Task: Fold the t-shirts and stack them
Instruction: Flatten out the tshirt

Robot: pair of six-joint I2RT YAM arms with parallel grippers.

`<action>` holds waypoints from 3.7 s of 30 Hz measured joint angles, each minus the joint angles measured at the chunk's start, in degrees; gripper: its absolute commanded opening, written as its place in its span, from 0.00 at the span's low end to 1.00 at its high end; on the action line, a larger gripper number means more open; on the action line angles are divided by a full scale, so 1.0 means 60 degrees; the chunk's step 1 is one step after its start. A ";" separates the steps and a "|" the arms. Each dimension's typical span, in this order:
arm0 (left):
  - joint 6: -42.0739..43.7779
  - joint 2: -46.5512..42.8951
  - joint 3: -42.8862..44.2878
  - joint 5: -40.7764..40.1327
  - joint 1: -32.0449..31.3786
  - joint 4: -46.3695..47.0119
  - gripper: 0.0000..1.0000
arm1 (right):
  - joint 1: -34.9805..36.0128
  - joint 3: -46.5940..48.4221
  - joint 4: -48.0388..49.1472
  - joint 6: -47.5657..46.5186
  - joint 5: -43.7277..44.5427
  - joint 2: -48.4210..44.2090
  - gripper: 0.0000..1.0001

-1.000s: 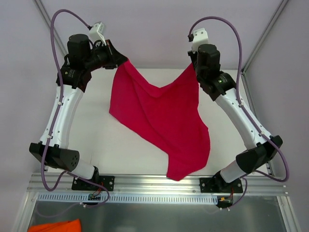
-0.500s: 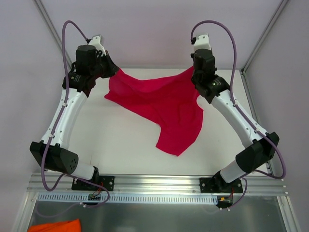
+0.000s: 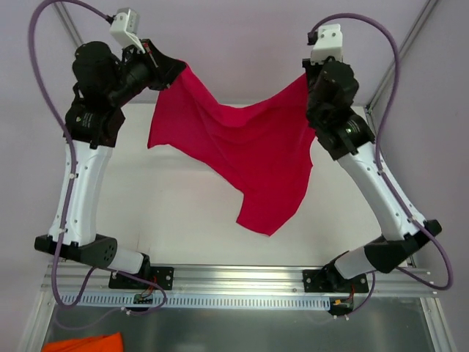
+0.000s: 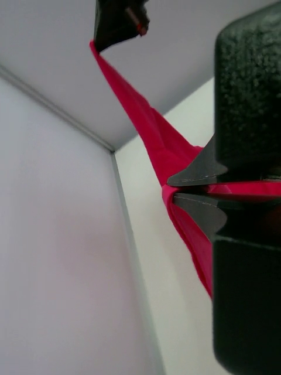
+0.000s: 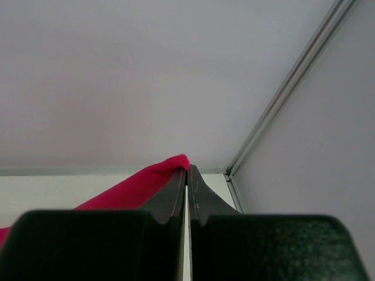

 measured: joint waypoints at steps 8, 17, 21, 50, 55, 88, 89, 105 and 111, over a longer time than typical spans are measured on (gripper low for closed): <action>-0.0051 -0.2601 -0.0040 0.2022 -0.0310 0.0561 0.00 | 0.0240 -0.0612 0.0455 0.0073 -0.0994 -0.4025 0.01; -0.0444 -0.4390 0.0189 0.3333 -0.0310 0.1566 0.00 | 0.0237 -0.0102 0.1184 0.0033 -0.1370 -0.6892 0.01; -0.0681 -0.4375 0.0084 0.3763 -0.0310 0.1657 0.00 | 0.0237 0.0000 0.0907 0.0022 -0.1515 -0.7100 0.01; 0.0616 -0.1610 -0.3045 -0.1468 -0.0317 -0.0382 0.00 | -0.0561 -0.2892 -0.0667 0.0688 -0.0838 -0.1421 0.01; 0.0645 -0.1432 -0.3854 -0.3738 -0.0317 -0.0495 0.00 | -0.0896 -0.3297 0.0233 0.0444 0.0576 -0.0240 0.21; -0.1155 -0.0372 -0.5526 -0.3869 -0.0557 -0.1308 0.99 | -0.1246 -0.0648 -0.6430 0.3949 -0.3293 -0.2131 0.73; -0.1286 -0.0339 -0.5686 -0.3872 -0.0568 -0.1453 0.99 | -0.1246 -0.0648 -0.6808 0.4189 -0.3581 -0.2353 0.73; -0.4095 0.0616 -0.8134 -0.4462 -0.0470 -0.1832 0.98 | -0.1246 0.0044 -1.0251 0.5501 -0.5377 -0.4532 0.74; -0.5490 0.0627 -0.8167 -0.5042 -0.0350 -0.1647 0.95 | -0.1246 -0.0153 -1.0728 0.5515 -0.6138 -0.4925 0.74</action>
